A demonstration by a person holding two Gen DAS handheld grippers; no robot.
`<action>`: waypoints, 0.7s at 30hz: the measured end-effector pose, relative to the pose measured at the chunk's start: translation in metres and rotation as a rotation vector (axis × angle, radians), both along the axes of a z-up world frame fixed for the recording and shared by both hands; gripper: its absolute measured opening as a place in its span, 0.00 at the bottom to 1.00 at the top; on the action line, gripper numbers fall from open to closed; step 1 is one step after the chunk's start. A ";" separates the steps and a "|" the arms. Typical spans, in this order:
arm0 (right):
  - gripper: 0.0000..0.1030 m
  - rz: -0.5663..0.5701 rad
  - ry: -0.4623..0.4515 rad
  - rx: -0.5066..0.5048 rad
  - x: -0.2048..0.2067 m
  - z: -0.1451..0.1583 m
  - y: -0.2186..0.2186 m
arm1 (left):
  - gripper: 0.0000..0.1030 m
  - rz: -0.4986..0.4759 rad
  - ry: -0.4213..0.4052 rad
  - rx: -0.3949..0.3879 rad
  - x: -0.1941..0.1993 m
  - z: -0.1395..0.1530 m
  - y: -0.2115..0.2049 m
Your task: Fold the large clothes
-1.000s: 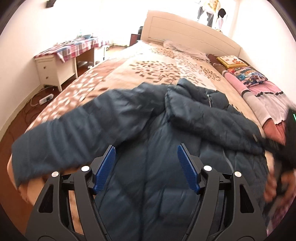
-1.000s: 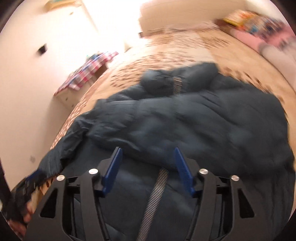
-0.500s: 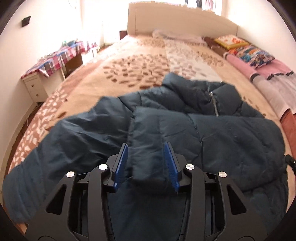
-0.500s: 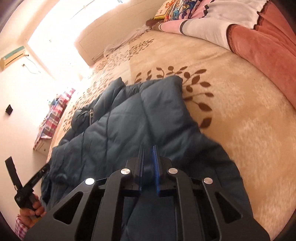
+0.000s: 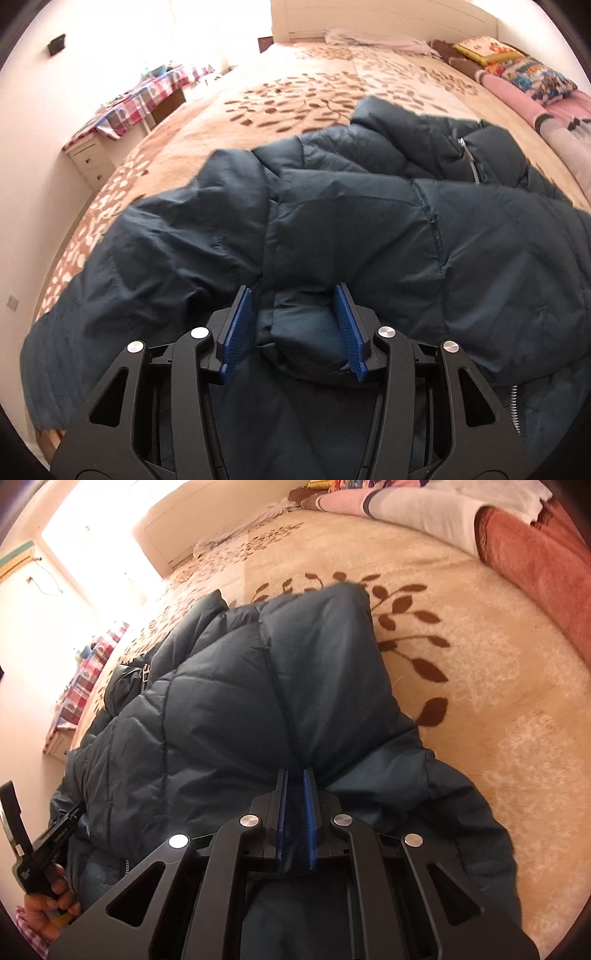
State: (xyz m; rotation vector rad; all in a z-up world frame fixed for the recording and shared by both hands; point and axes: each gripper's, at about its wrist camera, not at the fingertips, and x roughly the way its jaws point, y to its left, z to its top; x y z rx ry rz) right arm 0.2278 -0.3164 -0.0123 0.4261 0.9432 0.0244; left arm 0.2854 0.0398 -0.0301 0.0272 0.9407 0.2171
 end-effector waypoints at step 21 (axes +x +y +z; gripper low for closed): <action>0.12 0.371 -0.062 -0.117 -0.150 0.034 0.119 | 0.65 0.481 -0.144 -0.512 -0.231 0.021 0.222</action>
